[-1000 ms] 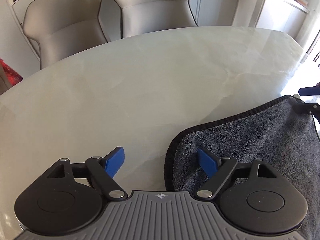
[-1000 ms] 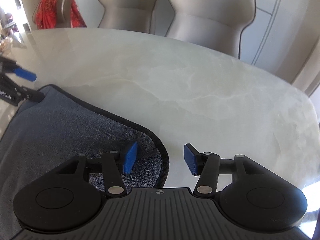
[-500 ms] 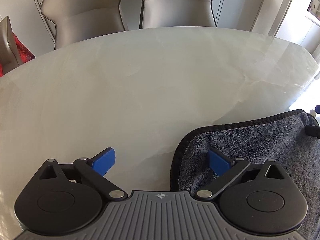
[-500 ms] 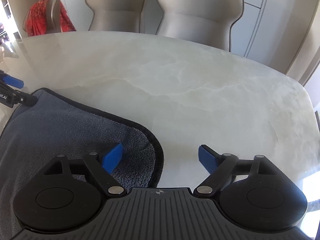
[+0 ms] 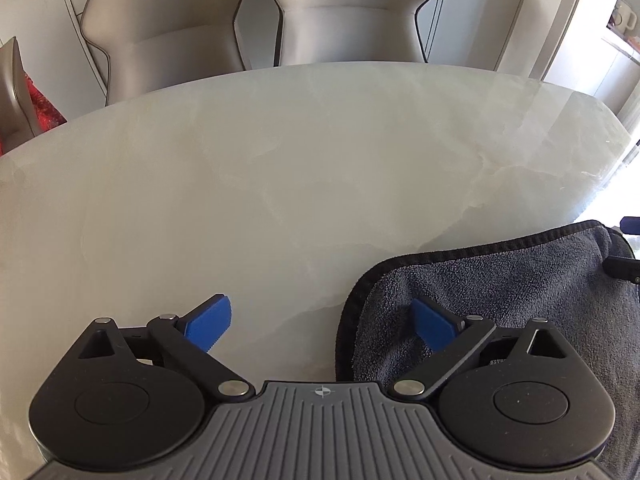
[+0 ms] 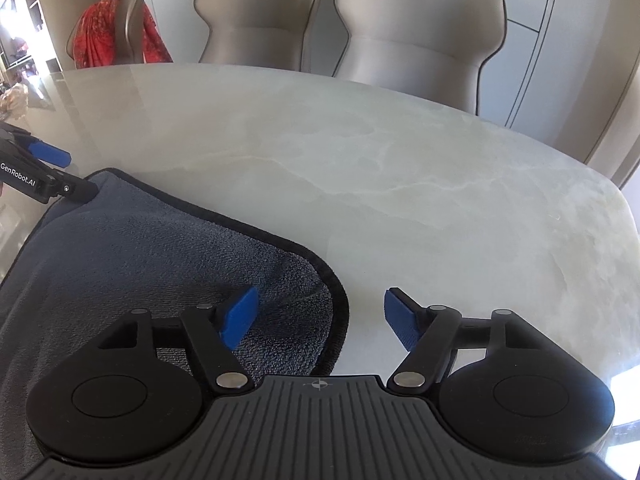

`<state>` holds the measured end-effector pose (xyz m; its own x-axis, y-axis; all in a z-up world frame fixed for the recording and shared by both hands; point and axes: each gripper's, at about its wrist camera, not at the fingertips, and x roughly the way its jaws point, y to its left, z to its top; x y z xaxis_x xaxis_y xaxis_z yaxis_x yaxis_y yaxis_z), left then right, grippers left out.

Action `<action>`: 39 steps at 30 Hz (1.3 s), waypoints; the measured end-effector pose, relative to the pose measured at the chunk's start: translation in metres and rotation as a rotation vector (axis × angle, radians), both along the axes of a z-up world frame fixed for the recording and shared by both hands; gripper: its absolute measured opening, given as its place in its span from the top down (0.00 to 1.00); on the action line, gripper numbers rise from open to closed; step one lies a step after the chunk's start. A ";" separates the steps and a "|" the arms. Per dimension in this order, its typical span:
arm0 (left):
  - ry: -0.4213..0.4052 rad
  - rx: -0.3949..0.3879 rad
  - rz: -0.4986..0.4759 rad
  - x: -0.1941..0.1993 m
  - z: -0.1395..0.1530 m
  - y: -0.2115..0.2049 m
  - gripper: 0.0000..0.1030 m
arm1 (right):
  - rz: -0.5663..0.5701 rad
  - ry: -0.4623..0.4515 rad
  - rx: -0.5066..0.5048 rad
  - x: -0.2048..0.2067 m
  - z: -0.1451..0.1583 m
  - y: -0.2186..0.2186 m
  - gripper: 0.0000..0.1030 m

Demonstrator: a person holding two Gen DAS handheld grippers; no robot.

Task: Fold towel
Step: 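Move both grippers to the black-trimmed edge of the towel, then close the left gripper on the towel edge while the right gripper grasps the same edge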

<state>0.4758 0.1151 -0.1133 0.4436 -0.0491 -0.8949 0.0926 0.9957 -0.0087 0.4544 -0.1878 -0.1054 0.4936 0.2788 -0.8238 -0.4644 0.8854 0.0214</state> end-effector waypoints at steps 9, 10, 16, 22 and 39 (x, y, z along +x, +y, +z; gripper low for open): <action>0.013 -0.002 -0.037 0.002 0.008 -0.004 0.10 | 0.023 0.005 0.028 0.002 0.002 0.010 0.72; 0.002 -0.004 -0.057 0.001 0.009 -0.006 0.17 | 0.025 0.015 0.050 0.002 0.002 0.009 0.80; -0.024 -0.026 -0.169 -0.007 0.020 -0.016 0.74 | 0.035 0.018 0.086 0.000 0.003 0.008 0.87; -0.038 -0.039 -0.190 -0.012 0.024 -0.015 0.93 | 0.051 -0.005 0.121 -0.009 0.008 0.006 0.88; -0.164 -0.045 -0.205 -0.048 0.063 -0.004 0.93 | 0.115 -0.121 0.110 -0.035 0.042 -0.004 0.88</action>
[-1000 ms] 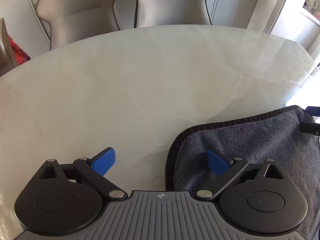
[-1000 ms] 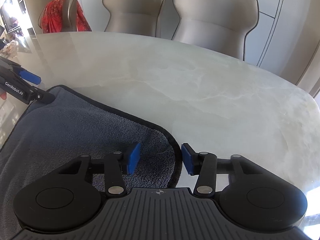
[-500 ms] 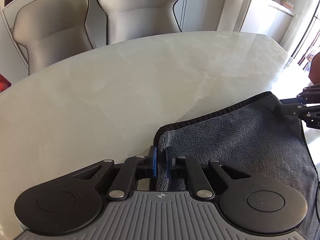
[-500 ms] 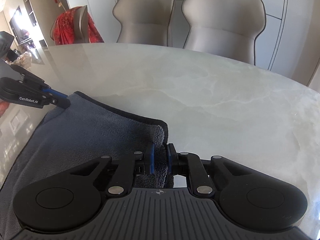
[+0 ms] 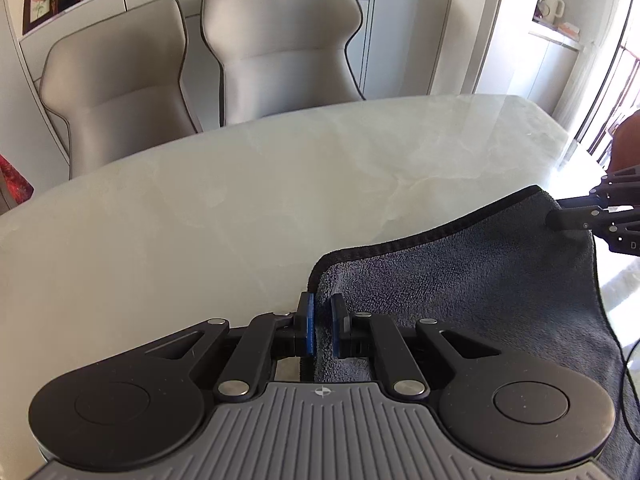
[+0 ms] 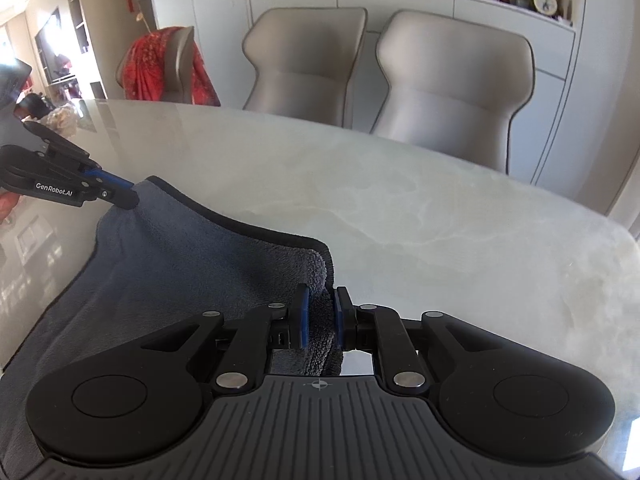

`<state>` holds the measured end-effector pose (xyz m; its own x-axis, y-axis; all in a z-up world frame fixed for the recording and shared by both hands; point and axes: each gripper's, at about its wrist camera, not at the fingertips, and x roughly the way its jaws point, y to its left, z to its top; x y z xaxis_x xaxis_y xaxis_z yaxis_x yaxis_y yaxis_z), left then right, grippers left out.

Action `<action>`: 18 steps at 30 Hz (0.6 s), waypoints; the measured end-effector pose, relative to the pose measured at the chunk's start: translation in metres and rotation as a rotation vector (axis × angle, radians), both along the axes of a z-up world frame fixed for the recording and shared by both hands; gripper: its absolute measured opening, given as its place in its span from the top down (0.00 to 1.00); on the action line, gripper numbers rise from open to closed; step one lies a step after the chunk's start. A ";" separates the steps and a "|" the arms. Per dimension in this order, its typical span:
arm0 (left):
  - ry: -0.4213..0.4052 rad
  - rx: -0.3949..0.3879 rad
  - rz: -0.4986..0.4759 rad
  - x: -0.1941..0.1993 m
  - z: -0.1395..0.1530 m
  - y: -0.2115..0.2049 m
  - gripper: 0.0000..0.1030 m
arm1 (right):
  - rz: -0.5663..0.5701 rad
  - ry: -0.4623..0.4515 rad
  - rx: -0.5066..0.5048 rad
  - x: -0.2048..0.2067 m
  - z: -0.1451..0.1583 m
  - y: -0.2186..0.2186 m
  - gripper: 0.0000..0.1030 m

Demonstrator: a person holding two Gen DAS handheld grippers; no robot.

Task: Fold towel
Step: 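Close the left gripper on the towel edge while the right gripper grasps the same edge, then lift the held edge with both grippers and fold it over the towel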

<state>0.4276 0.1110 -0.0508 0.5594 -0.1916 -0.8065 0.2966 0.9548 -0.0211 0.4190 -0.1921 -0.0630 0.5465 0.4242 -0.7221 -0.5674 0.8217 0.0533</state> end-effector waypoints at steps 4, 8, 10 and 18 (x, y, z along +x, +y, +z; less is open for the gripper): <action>-0.031 -0.009 -0.023 -0.032 0.018 0.002 0.93 | 0.083 -0.041 -0.032 -0.037 0.023 0.000 0.88; -0.041 -0.024 -0.036 -0.069 0.031 0.004 0.93 | 0.156 -0.057 -0.053 -0.082 0.042 0.002 0.88; -0.039 -0.036 -0.038 -0.089 0.035 0.005 0.93 | 0.177 -0.054 -0.058 -0.101 0.047 0.001 0.88; -0.010 -0.053 -0.018 -0.168 0.025 -0.001 0.93 | 0.165 0.008 -0.036 -0.155 0.040 -0.011 0.88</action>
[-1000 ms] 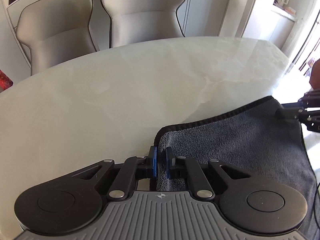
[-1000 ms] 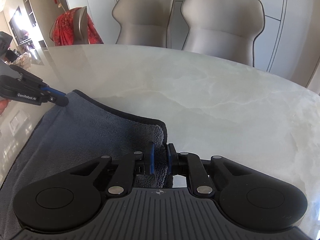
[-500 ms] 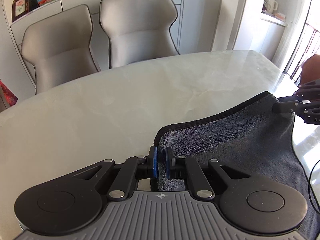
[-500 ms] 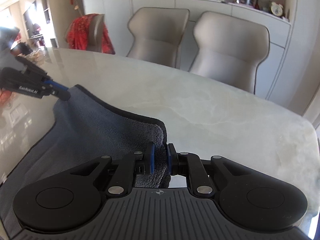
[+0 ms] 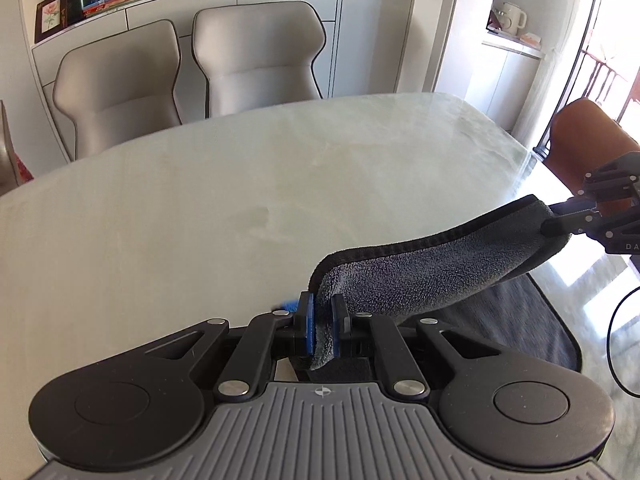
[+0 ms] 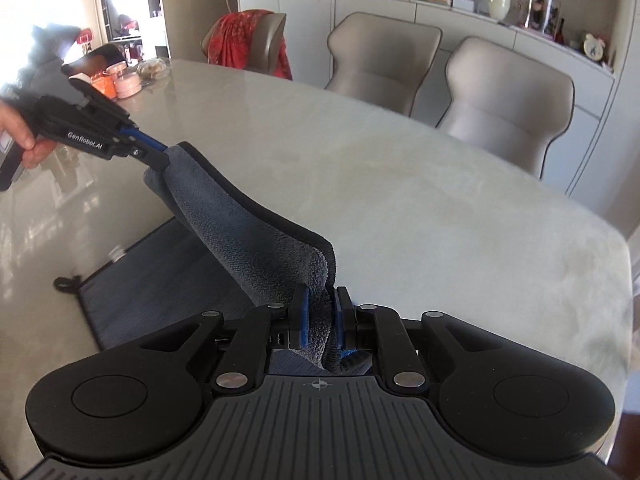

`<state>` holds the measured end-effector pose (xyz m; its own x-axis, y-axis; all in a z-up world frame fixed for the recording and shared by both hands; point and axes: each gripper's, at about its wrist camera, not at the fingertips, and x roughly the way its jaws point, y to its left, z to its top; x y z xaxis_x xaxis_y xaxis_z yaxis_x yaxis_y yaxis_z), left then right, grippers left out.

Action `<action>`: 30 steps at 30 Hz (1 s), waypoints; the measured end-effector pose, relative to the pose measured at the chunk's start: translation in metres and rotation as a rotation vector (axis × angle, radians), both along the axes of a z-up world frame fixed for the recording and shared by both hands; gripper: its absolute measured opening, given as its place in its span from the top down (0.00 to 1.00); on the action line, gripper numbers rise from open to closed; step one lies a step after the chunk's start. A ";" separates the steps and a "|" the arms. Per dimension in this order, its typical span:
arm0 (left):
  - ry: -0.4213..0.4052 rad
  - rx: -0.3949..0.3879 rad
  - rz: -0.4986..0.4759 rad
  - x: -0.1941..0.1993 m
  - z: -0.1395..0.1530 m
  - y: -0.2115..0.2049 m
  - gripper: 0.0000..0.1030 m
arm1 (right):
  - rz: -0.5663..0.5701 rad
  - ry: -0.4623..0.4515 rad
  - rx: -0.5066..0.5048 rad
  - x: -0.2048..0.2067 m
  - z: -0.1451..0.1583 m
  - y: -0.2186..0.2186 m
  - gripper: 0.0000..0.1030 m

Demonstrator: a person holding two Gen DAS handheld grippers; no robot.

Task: Fold towel
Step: 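Lift the held edge with both grippers and fold it over the towel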

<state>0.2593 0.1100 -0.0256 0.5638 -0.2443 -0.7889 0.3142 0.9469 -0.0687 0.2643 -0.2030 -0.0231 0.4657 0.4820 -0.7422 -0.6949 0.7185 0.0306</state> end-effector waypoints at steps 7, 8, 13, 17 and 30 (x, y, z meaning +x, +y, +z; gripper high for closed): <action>0.051 0.022 0.018 -0.045 -0.031 -0.009 0.92 | 0.024 0.039 -0.063 -0.053 -0.026 0.006 0.86; 0.057 0.024 0.020 -0.049 -0.033 -0.009 0.92 | 0.022 0.052 -0.067 -0.059 -0.030 0.006 0.86; 0.077 0.031 0.033 -0.065 -0.039 -0.008 0.92 | 0.007 0.080 -0.083 -0.083 -0.036 -0.001 0.85; 0.085 0.038 0.025 -0.074 -0.038 -0.007 0.92 | 0.002 0.106 -0.097 -0.092 -0.035 -0.006 0.83; -0.049 0.297 -0.204 -0.093 -0.049 -0.032 0.84 | 0.075 0.027 -0.196 -0.109 -0.037 0.020 0.63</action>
<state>0.1663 0.0780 -0.0741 0.5659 -0.1197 -0.8158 0.4950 0.8406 0.2200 0.1553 -0.1831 -0.0603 0.4124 0.3594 -0.8371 -0.7475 0.6587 -0.0855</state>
